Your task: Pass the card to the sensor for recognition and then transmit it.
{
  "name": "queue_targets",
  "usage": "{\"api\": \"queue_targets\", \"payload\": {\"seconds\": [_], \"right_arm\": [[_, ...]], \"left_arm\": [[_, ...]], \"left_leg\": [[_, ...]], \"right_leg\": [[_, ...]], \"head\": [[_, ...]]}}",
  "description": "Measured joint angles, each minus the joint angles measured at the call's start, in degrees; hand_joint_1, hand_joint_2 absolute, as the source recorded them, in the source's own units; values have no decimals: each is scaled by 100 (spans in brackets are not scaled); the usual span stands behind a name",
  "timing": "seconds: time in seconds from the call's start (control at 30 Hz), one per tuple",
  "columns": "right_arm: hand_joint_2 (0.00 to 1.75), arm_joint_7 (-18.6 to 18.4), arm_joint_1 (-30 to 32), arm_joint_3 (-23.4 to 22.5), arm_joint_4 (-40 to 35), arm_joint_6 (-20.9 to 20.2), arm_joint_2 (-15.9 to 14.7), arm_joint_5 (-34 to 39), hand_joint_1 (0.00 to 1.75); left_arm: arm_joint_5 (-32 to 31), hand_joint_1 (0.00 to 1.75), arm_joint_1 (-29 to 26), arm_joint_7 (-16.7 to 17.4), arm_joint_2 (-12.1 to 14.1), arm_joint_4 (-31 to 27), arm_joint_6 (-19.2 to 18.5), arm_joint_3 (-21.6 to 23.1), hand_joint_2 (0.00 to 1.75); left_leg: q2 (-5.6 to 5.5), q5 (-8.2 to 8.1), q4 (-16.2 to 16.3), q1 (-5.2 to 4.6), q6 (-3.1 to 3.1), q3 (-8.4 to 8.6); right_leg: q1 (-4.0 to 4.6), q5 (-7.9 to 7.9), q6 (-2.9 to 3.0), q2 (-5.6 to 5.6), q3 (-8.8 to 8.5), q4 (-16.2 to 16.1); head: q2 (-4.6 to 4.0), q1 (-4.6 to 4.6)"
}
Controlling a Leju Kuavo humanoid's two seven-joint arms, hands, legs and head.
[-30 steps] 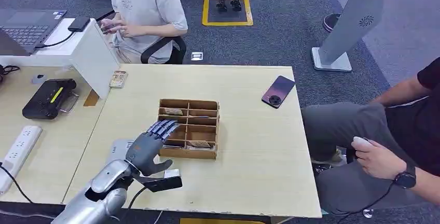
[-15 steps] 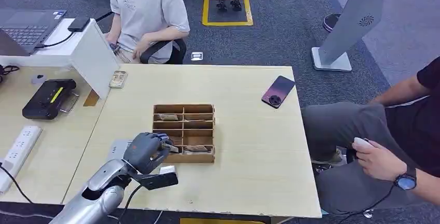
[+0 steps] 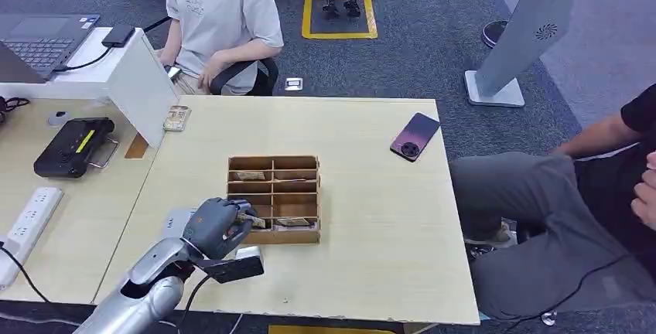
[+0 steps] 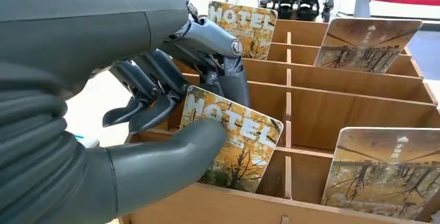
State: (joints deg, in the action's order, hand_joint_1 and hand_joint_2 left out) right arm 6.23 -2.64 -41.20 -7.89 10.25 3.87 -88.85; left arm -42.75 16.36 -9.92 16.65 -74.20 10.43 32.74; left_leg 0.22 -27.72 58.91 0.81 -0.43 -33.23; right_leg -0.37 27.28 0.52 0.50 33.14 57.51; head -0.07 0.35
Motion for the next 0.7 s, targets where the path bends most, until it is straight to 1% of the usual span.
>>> {"api": "queue_targets", "payload": {"seconds": [0.1,0.17,0.23,0.3,0.33,0.37,0.4,0.47,0.5,0.6,0.7], "right_arm": [[0,22,-2,2,0,2,2,0,0],[0,37,-2,2,0,0,2,0,0],[0,57,0,2,0,-9,2,2,0],[0,63,1,2,0,-17,2,9,0],[0,81,5,0,0,-15,2,22,0],[0,96,10,0,0,-15,2,26,0],[0,101,15,0,0,-15,2,31,0],[0,114,23,2,0,-17,2,31,0],[0,116,26,0,0,-17,2,31,0],[0,120,40,0,0,-15,2,28,0],[0,151,39,0,0,-13,2,17,0]], "left_arm": [[69,175,-15,-50,0,0,15,-24,175],[274,175,-32,-203,0,-4,22,-57,175],[685,175,-42,-516,15,-123,39,-129,175],[1185,175,-29,-851,59,-425,-17,-209,175],[1575,175,2,-1052,96,-692,-173,-267,175],[1890,175,45,-1165,151,-989,-346,-317,175],[2121,175,128,-1207,228,-1293,-497,-370,175],[2449,175,348,-1104,368,-1843,-821,-526,175],[2545,175,437,-1066,418,-2031,-903,-619,175],[2643,175,617,-1056,533,-2466,-1008,-835,175],[2868,175,702,-1163,636,-2689,-935,-925,175]], "left_leg": [[0,0,0,0,0,0],[0,0,0,0,0,0],[-2,1,0,1,-1,0],[-3,2,0,1,-1,0],[-3,2,0,1,-1,-1],[-3,2,0,1,-1,-1],[-3,2,1,1,-1,-1],[-3,2,0,1,-1,-1],[0,2,0,1,-1,0],[-1,4,0,1,0,1],[-2,5,0,2,-1,0]], "right_leg": [[0,0,0,0,0,0],[0,0,0,0,1,0],[0,0,0,0,2,0],[1,0,0,-1,2,0],[1,0,0,-1,3,0],[1,0,0,-1,4,0],[1,0,0,-1,3,0],[1,0,0,-2,2,0],[1,0,0,0,2,0],[1,0,1,0,1,1],[2,0,1,0,2,2]], "head": [[0,0],[0,0],[0,0],[0,2],[0,4],[0,0],[0,0],[0,2],[0,0],[0,2],[0,2]]}}
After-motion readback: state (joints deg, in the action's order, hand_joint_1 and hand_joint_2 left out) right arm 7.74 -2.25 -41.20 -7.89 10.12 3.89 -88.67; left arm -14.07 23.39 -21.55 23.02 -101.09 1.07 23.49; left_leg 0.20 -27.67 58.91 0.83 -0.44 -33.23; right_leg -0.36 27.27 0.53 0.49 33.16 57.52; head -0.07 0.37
